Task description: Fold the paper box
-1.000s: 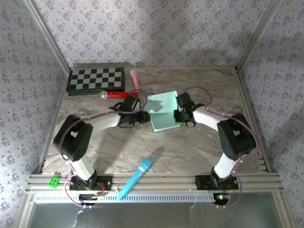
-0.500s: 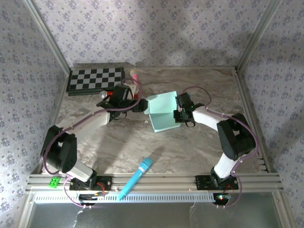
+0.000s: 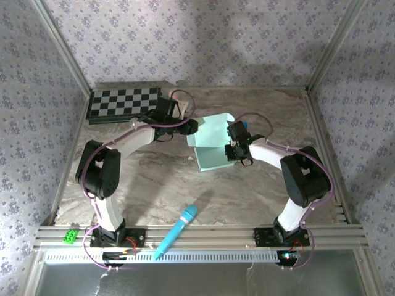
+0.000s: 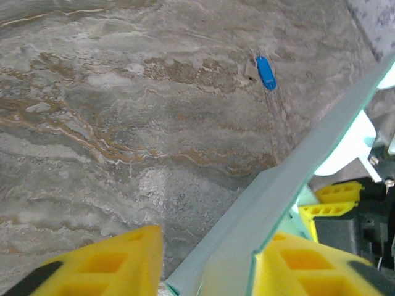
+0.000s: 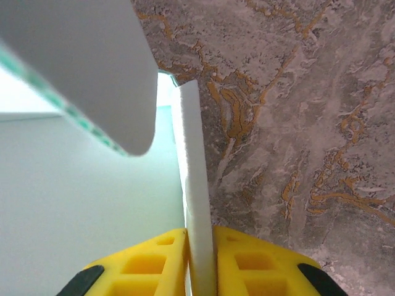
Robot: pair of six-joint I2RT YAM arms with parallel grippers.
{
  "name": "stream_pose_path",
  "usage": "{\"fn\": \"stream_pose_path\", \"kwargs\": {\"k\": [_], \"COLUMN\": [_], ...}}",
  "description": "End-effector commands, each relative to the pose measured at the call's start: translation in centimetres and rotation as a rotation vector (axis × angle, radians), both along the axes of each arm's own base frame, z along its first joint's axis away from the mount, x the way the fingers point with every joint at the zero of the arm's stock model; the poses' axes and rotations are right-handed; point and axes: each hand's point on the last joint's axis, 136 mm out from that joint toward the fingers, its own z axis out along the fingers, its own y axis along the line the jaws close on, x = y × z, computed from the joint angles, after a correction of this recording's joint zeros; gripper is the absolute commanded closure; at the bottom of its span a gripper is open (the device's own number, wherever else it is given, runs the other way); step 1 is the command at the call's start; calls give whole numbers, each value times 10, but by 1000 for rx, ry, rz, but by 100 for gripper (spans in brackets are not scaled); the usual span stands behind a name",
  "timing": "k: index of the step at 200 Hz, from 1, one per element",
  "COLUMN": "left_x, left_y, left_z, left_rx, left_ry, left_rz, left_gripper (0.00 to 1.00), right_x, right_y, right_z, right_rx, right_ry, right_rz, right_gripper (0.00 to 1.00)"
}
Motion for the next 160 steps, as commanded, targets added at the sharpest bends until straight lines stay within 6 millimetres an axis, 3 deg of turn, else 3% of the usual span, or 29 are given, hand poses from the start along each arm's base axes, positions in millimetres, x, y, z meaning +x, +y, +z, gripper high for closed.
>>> {"fn": "stream_pose_path", "kwargs": {"k": [1,30,70,123,160], "left_x": [10,20,26,11,3], "left_y": [1,9,14,5,2], "left_z": [8,-1,-12,-3,2], "left_rx": [-21,-26,-19,-49,-60], "left_ry": [5,48,110,131,131], "left_rz": [17,74,91,-13,-63], "left_gripper": [68,80,89,100,100], "right_x": [-23,-26,-30,-29,-25], "right_y": [-15,-15,-14,-13,-11], "right_z": [-22,-23,-25,-22,-18], "right_rx": [-95,-91,-91,-81,-85], "right_ry": [100,104,111,113,111], "right_rz": [19,20,27,28,27], "right_gripper": [81,82,85,86,82]}}
